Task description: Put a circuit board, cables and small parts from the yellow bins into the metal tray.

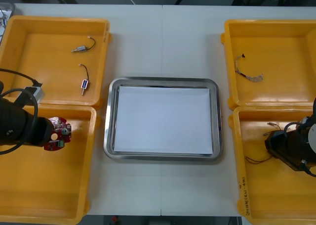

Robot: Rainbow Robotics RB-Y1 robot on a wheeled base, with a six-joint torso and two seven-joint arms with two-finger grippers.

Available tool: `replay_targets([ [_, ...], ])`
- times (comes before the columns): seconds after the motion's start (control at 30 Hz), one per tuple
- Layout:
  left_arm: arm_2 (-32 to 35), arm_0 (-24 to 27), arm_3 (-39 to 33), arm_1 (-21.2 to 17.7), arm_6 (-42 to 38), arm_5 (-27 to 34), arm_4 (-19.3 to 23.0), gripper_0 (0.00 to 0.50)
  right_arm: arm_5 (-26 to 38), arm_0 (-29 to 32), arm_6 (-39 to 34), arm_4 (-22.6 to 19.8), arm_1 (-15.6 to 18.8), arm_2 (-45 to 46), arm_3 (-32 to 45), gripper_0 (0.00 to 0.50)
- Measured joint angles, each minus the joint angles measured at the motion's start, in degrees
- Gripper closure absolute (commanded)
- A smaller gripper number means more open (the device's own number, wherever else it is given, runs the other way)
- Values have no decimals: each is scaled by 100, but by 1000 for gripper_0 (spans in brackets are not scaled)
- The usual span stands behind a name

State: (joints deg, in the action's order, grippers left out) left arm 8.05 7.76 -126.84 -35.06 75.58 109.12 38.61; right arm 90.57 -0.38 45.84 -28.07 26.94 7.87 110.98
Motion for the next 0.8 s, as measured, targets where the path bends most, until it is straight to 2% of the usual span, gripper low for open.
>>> replay_targets([
  [0.23, -177, 526, -152, 0, -354, 36, 126, 499, 3, -3, 0, 6, 0, -1, 0, 500],
  [0.43, -879, 940, -217, 0, -1503, 39, 129, 499, 129, -4, 0, 39, 0, 3, 96, 500],
  [0.6, -1534, 1290, -249, 0, -2219, 41, 130, 499, 856, -4, 2, 37, 1, 130, 440, 500],
  [0.8, -2209, 1529, -250, 23, -2258, 42, 80, 499, 1871, -99, 33, -11, 32, 492, 1170, 500],
])
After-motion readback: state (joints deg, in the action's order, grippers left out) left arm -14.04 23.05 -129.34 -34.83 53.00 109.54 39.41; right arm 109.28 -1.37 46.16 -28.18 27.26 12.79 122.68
